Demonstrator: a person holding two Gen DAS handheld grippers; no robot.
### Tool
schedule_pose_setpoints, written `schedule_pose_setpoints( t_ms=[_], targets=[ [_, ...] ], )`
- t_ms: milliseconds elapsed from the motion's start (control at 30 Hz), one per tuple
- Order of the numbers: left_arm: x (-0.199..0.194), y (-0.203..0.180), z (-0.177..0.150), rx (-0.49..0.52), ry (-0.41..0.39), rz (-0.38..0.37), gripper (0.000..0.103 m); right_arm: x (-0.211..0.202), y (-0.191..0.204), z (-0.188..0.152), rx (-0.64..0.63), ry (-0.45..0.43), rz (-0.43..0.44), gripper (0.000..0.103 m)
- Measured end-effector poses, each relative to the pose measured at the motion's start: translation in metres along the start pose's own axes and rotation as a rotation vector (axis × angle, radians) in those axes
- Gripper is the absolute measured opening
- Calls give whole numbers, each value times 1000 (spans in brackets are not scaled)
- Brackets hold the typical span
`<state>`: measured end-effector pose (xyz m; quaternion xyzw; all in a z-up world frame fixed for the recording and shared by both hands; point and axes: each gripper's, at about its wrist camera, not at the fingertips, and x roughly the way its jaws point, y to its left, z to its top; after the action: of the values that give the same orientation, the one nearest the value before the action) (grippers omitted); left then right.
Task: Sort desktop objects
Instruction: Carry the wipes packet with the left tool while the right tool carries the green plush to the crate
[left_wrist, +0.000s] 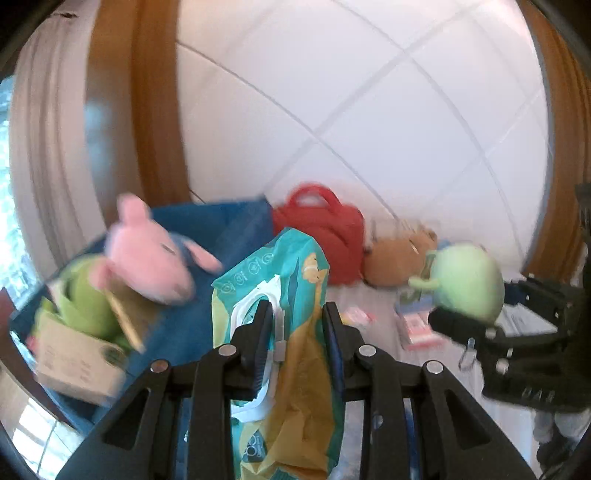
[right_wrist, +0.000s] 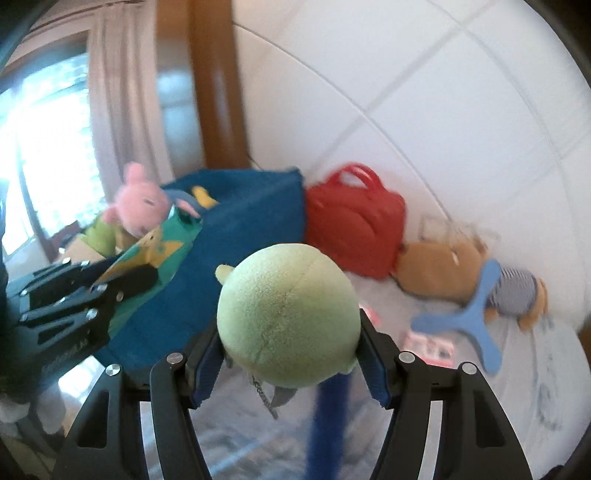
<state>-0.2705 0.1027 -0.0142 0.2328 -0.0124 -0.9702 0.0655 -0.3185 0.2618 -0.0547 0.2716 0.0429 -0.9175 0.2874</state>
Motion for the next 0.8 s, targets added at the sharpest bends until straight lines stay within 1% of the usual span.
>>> schedule_pose_setpoints(
  t_ms=[67, 200, 333, 433, 533, 600, 733, 767, 800],
  targets=[
    [-10, 28, 12, -3, -41, 29, 27, 1, 25, 16, -30, -30, 21, 65],
    [-17, 91, 27, -2, -82, 88, 27, 15, 78, 44, -53, -80, 76, 65],
    [-13, 166, 30, -19, -78, 147, 27, 46, 142, 71, -61, -103, 132, 65],
    [-4, 219, 28, -40, -52, 186, 27, 76, 187, 85, -52, -96, 175, 65],
    [13, 268, 20, -58, -4, 213, 27, 106, 220, 90, -56, -69, 197, 65],
    [29, 290, 13, -75, 38, 223, 27, 128, 240, 89, -62, -28, 216, 65],
    [55, 313, -4, -94, 108, 210, 28, 173, 266, 76, -89, 95, 204, 65],
    [55, 314, -9, -90, 111, 210, 29, 180, 269, 72, -91, 114, 197, 65],
    [55, 315, -12, -91, 113, 207, 39, 186, 271, 69, -94, 129, 186, 65]
  ],
)
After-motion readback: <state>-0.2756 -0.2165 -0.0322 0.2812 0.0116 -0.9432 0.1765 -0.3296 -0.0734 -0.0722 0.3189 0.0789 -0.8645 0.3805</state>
